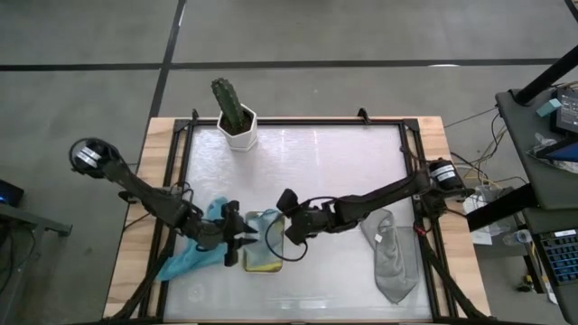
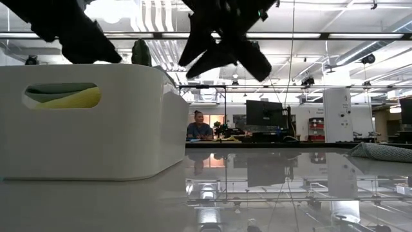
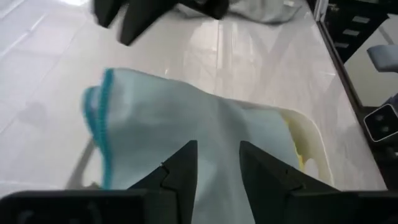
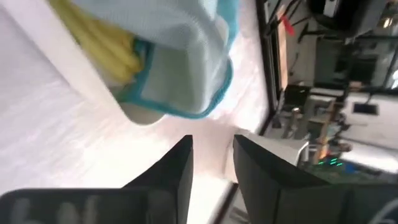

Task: Fold microfiber towels
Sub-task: Put the light blue microfiber towel into the bin

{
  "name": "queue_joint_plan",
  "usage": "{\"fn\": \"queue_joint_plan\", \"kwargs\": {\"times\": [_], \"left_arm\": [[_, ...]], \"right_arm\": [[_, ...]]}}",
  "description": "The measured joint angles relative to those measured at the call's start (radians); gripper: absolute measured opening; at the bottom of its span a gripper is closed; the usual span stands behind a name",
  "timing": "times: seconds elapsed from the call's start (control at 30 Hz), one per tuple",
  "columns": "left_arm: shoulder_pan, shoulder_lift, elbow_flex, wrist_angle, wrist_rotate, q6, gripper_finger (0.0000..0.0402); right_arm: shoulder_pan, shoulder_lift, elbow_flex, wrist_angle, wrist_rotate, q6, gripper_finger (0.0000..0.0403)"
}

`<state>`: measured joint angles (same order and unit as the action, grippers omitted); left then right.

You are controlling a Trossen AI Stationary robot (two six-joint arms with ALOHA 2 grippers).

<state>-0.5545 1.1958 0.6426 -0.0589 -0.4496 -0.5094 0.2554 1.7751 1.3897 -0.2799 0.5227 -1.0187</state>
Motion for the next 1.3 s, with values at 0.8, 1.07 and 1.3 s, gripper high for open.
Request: {"fn": "queue_joint_plan", "kwargs": {"times": [0.8, 1.07, 1.3], "left_arm": [[0.114, 0.178, -0.056, 0.049, -0.131, 0.047, 0.0104], [0.128, 0.069, -0.054, 0.049, -0.125, 0.123, 0.0104], [0.096, -0.059, -0.059, 0.051, 0.023, 0.118, 0.0104]], "right_arm": [[-0.034, 0.121, 0.045, 0.088, -0.497, 0.606, 0.0009], [-0.027, 0.115, 0.174, -0.173, -0.497, 0.57, 0.0008], [-0.07, 0.101, 0.238, -0.195, -0.462, 0.466, 0.0008]]}}
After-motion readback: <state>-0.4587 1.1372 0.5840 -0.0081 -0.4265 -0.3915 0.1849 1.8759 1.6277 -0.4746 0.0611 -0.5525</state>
